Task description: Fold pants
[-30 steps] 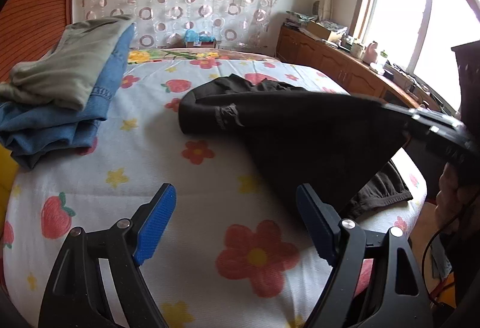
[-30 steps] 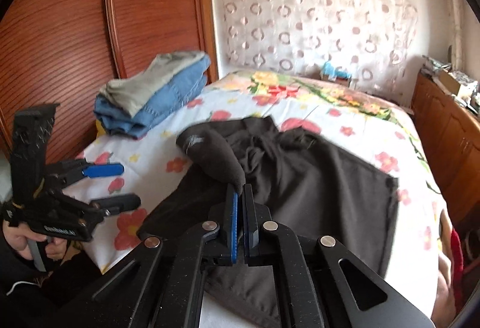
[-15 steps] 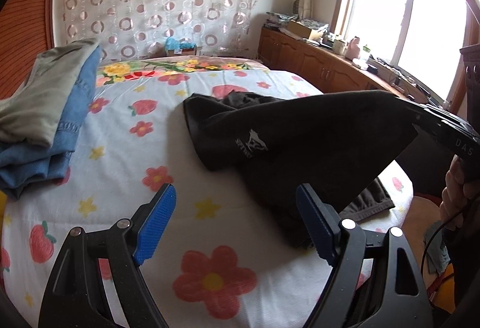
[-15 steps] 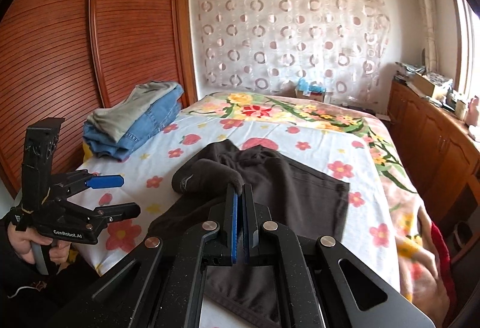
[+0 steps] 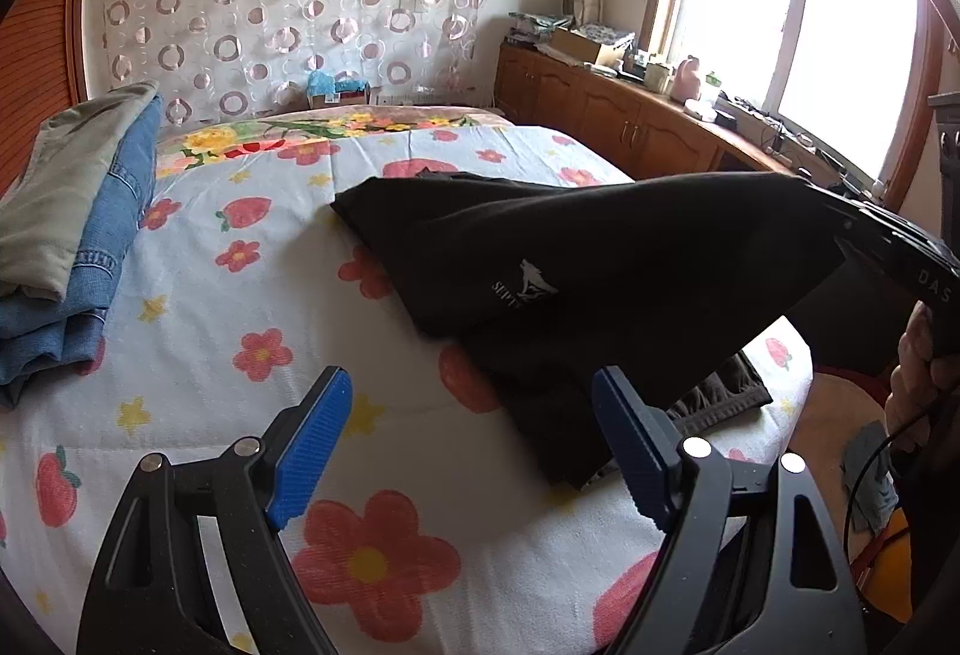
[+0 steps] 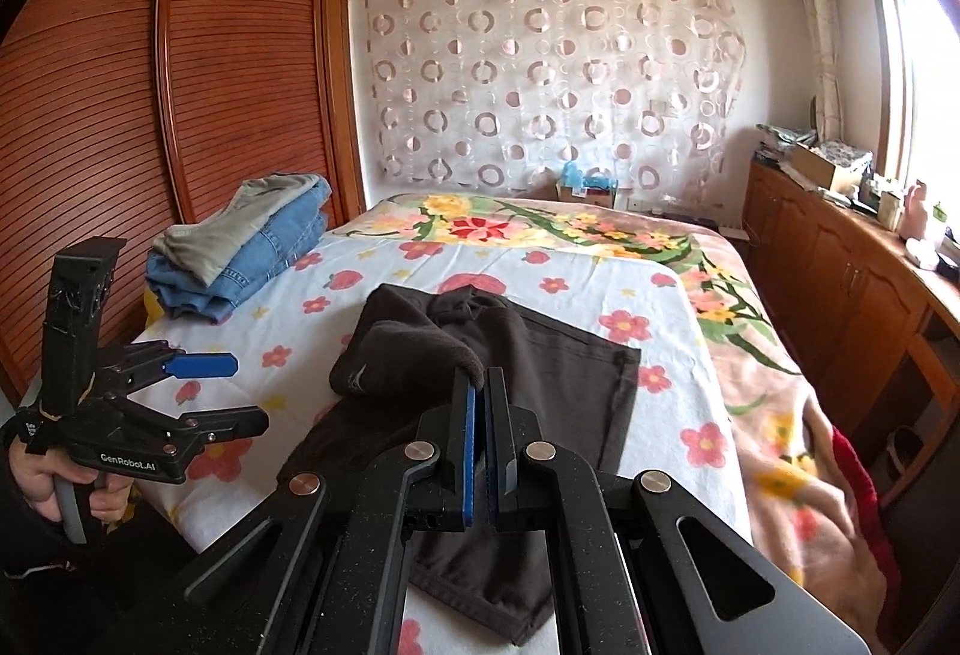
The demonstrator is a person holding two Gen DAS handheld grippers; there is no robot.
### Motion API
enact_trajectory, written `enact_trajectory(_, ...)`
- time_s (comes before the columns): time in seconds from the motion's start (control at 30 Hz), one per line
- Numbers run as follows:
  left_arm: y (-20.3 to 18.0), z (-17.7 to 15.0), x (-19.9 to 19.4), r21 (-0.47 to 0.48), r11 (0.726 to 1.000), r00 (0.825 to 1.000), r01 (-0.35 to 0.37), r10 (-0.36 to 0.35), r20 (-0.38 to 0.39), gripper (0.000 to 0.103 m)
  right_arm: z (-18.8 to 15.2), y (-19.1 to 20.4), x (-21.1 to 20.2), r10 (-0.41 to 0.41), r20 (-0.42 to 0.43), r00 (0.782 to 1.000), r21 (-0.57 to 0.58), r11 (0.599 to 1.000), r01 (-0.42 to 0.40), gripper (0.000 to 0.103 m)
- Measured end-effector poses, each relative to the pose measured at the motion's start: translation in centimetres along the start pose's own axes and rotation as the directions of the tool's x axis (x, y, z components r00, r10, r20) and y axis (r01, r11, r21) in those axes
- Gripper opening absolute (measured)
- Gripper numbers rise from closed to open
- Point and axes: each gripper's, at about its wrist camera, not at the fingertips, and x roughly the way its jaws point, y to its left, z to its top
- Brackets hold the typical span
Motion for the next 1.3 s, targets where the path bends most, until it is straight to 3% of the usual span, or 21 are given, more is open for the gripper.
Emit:
enact_trajectory(0.43,-1.7,-1.1,1.8,0.036,0.999,0.998,0.008,-0.006,-0.058,0.083,-3.4,-2.2,1.0,-0.039,-0.132,0.991,0.067,0.997,0.048,0.002)
enact_trajectory(0.73,-2.7,-1.7,2.7,0.072,0.997,0.996,-0.008,0.014,-0.086,0.083,-3.6,-2.8,2.7,-0.040,-0.206,0.978,0.088,0.994,0.059,0.002)
enact_trajectory(1.2,-2.4,-2.7,3.5,0.057,0.998,0.993,0.001,0.006,-0.115,0.083,-3.8,-3.0,2.6,-0.021,-0.211,0.977,0.142,0.988,0.052,0.002)
enact_trajectory(1.3,-2.4,-2.7,3.4,0.056,0.998,0.993,0.001,0.005,-0.115,0.083,-4.1,-2.8,2.3,-0.031,-0.204,0.978,0.131,0.990,0.059,0.010)
